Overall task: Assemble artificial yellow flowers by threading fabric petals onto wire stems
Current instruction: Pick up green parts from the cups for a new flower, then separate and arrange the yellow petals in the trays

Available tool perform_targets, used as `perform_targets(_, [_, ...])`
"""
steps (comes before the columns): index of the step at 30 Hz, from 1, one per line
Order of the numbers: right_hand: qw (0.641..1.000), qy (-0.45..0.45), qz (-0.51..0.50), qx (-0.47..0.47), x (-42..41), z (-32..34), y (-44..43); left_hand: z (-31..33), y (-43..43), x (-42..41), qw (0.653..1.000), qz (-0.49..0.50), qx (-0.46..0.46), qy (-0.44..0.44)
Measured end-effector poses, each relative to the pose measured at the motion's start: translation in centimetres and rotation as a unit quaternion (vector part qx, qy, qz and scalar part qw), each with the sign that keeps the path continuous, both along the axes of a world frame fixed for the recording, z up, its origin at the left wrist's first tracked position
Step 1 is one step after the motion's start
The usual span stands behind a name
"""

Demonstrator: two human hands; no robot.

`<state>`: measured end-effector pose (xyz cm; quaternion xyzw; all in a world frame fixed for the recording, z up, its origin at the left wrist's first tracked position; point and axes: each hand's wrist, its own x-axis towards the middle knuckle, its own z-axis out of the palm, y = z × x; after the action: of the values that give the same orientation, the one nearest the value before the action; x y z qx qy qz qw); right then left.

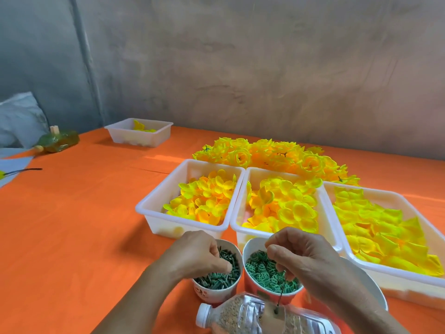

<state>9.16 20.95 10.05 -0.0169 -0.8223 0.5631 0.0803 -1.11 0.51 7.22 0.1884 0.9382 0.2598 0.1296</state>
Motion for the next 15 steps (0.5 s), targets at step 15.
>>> perform_targets(15, [0.968,0.006,0.039,0.249,-11.6,0.9,0.3,7.1,-7.3,-17.4,0.617,0.362,0.691,-0.104])
